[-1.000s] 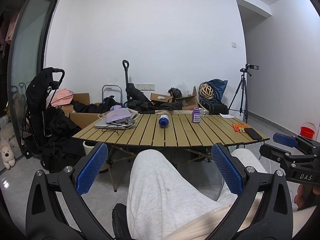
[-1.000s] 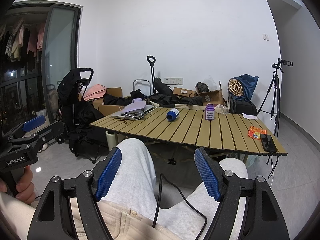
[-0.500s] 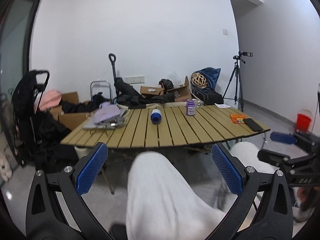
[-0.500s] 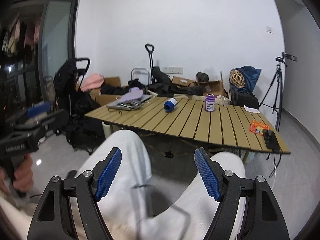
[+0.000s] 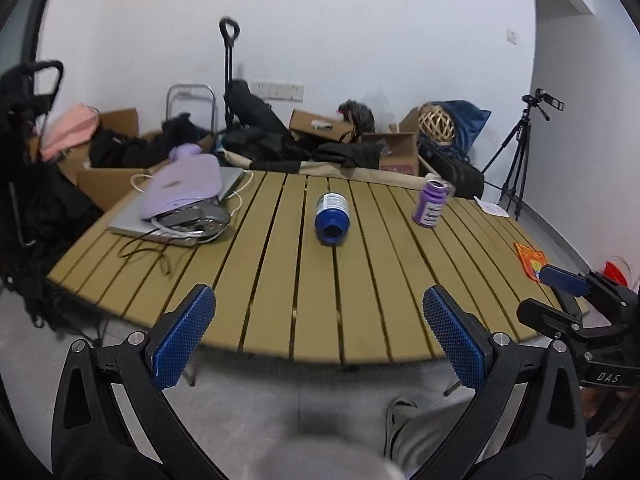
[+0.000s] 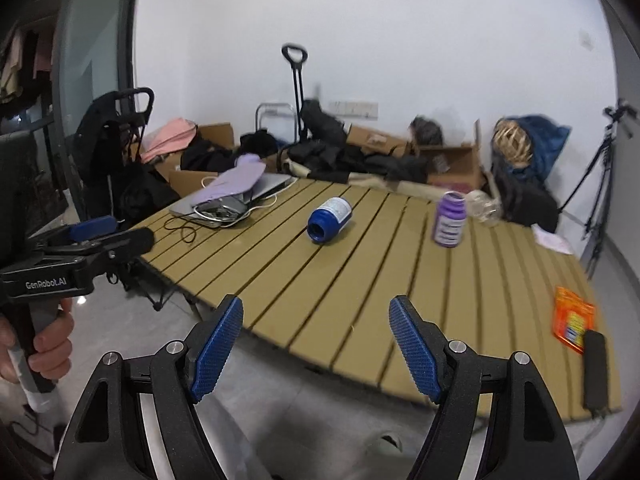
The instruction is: Flip cup upright
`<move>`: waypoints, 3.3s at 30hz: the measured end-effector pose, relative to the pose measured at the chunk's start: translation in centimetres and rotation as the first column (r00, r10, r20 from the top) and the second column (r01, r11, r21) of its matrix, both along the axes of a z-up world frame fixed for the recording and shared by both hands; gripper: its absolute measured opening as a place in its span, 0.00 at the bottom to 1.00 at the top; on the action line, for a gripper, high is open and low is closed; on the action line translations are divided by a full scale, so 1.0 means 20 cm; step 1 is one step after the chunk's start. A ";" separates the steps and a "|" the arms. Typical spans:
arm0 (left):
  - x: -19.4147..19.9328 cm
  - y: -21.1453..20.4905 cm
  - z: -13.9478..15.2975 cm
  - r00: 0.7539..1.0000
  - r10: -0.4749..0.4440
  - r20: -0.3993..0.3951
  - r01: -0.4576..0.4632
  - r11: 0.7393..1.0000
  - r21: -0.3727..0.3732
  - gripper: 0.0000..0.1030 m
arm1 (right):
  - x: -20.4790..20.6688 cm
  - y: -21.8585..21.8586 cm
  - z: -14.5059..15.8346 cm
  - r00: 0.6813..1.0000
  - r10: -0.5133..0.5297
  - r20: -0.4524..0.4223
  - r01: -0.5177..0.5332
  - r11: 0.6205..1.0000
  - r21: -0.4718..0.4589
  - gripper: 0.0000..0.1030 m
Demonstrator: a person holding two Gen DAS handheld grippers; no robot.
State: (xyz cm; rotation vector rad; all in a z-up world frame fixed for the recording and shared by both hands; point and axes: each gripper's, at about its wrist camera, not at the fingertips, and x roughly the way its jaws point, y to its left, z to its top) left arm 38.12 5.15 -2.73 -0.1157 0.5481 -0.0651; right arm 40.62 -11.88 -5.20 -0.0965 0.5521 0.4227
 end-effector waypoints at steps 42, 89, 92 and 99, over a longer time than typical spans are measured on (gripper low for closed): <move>1.50 -0.13 -0.51 0.938 -0.104 -0.332 0.105 0.994 -0.015 0.35 | 1.27 0.24 -0.55 0.897 0.386 -0.216 -0.382 0.922 0.062 0.69; 1.66 -0.29 -0.21 0.919 -0.364 0.151 0.341 0.927 0.159 0.58 | 2.13 0.16 -0.21 0.766 0.544 -0.342 -0.287 0.766 0.575 0.66; 1.73 -0.28 -0.22 0.917 -0.385 0.108 0.370 0.920 0.132 0.59 | 2.14 0.21 -0.18 0.800 0.505 -0.325 -0.323 0.818 0.476 0.66; 1.86 -0.21 -0.19 0.876 -0.460 0.148 0.467 0.884 -0.014 0.58 | 2.10 0.26 -0.04 0.856 0.504 -0.113 -0.492 0.862 0.123 0.66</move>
